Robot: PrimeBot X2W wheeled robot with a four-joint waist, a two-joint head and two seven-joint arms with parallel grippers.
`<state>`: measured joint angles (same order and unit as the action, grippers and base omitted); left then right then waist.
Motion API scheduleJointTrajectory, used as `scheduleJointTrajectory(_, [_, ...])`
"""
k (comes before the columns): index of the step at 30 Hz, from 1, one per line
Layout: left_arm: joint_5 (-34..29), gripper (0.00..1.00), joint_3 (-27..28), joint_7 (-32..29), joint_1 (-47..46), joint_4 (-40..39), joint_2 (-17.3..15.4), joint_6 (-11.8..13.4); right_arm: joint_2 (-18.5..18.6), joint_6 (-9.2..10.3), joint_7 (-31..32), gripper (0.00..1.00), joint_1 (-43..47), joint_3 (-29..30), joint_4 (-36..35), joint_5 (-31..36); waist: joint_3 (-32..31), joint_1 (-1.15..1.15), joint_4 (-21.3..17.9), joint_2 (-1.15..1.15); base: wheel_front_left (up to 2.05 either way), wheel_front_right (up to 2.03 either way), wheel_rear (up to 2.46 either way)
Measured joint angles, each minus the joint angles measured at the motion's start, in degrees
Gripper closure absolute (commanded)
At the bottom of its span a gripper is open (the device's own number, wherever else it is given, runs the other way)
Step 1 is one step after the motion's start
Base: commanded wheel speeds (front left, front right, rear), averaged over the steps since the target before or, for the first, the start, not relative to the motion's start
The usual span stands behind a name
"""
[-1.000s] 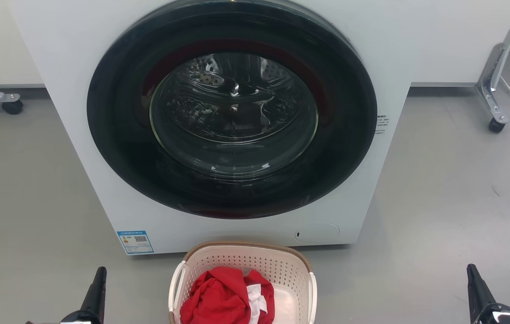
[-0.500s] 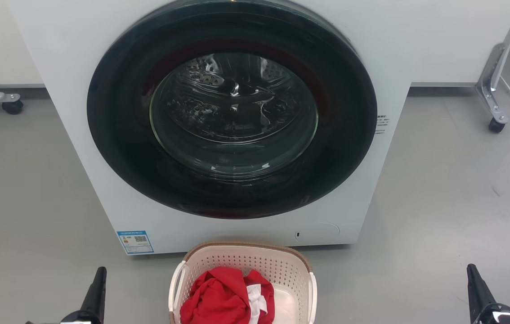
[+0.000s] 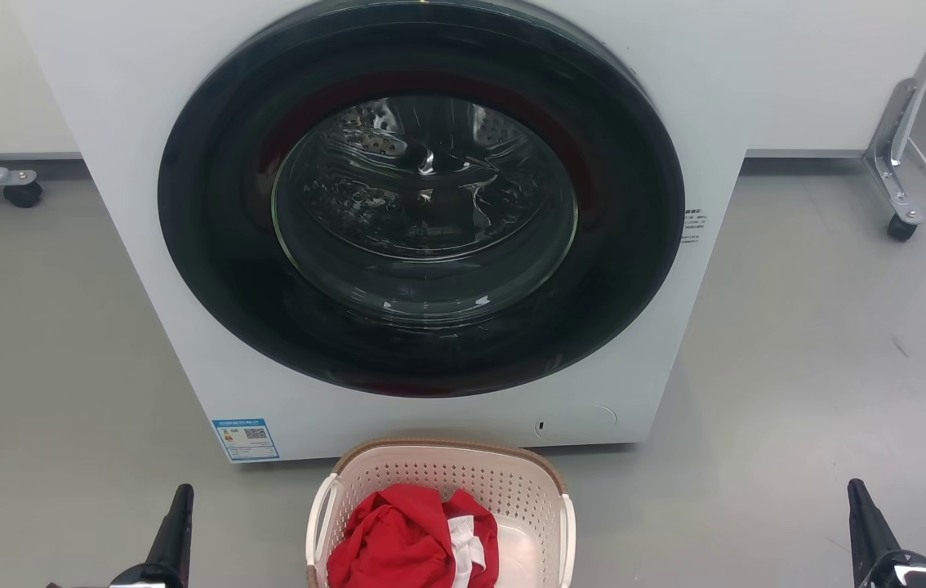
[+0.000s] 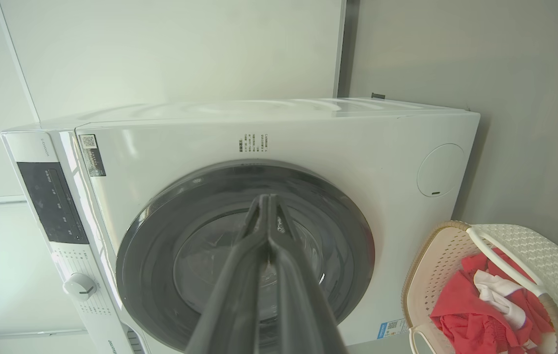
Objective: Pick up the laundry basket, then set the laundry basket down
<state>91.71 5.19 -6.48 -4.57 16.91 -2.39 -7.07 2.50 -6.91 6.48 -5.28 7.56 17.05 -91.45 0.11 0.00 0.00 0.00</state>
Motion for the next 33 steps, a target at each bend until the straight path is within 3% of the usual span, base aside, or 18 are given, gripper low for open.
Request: scheduleJointTrajectory(33, [0.00, 1.00, 0.00, 0.00, 0.00, -0.02, 0.00, 0.00, 0.00, 0.00, 0.00, 1.00, 0.00, 0.00, -0.01, -0.05, 0.00, 0.00, 0.00, 0.00, 0.00, 0.00, 0.00])
